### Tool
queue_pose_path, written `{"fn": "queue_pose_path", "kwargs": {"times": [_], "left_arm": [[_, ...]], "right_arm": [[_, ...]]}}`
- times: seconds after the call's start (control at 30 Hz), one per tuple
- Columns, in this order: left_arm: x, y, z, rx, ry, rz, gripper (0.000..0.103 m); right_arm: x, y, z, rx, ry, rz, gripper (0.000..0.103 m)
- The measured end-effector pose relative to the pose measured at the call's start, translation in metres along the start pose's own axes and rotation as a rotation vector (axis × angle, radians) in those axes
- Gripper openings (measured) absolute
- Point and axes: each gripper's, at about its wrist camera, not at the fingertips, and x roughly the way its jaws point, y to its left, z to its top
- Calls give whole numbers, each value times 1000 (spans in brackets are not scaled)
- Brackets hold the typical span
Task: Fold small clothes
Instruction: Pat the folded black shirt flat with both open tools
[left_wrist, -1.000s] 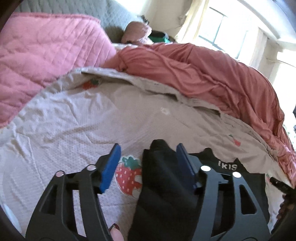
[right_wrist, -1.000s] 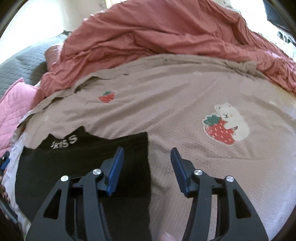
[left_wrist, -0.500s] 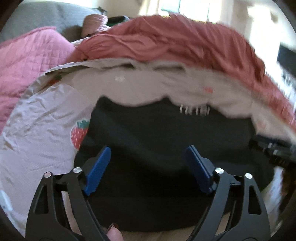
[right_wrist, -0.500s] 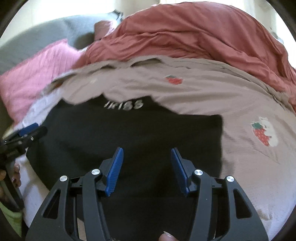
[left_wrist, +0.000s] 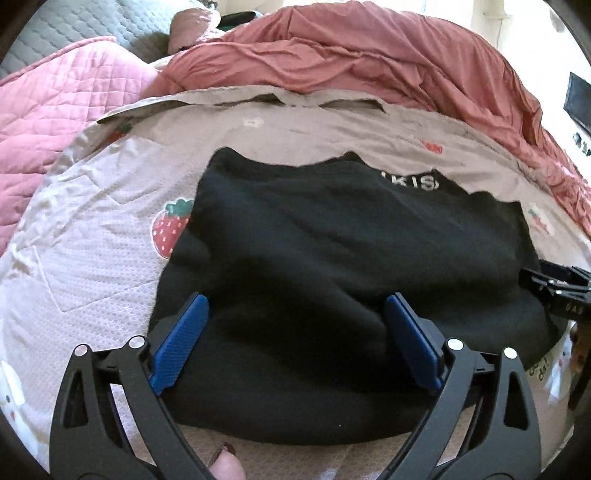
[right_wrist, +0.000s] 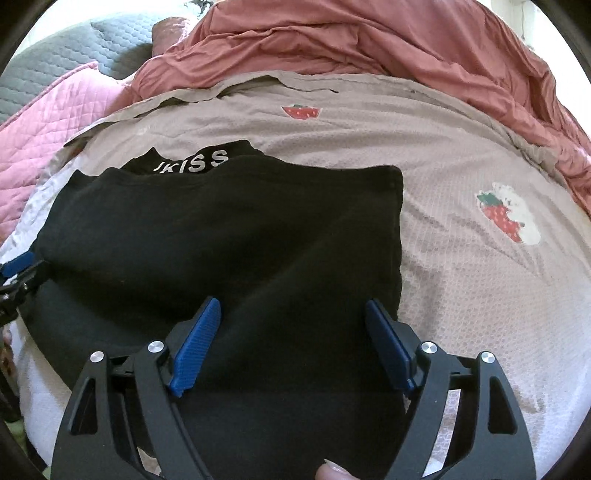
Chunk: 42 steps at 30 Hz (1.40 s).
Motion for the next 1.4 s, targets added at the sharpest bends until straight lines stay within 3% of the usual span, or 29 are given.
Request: {"fn": "queue_pose_path", "kwargs": {"times": [0.23,0.37,0.5,0.6,0.83,1.0,1.3,1.4], "left_arm": [[-29,10,-1,-51,-122,-44,90],[-41,-7,-5,22,-164,-92,90],[-36,-31,-16,143,-119,-84,90],[-21,-39,-24,184,-33,-68,91],[-8,-31,-32,160,56,-76,92],[-13,-30,-34,155,43,-77,92],[-39,-19,-31,83,-71,-89,93],[-45,-15,-32,57,-89,-92,93]], "right_arm": [[-23,5,2,-32,-67,9,78],[-35,11,-1,-52,-80,33,78],[-45,20,-8,-72,-84,63,78],[-49,29,-14,-97,-77,82,79],[-34,36,-29,-115,15,67,79],[-28,38,-35,-133,25,27,79],[-46,30,-31,-67,-6,90,80],[-51,30,-30,-65,-16,91,87]]}}
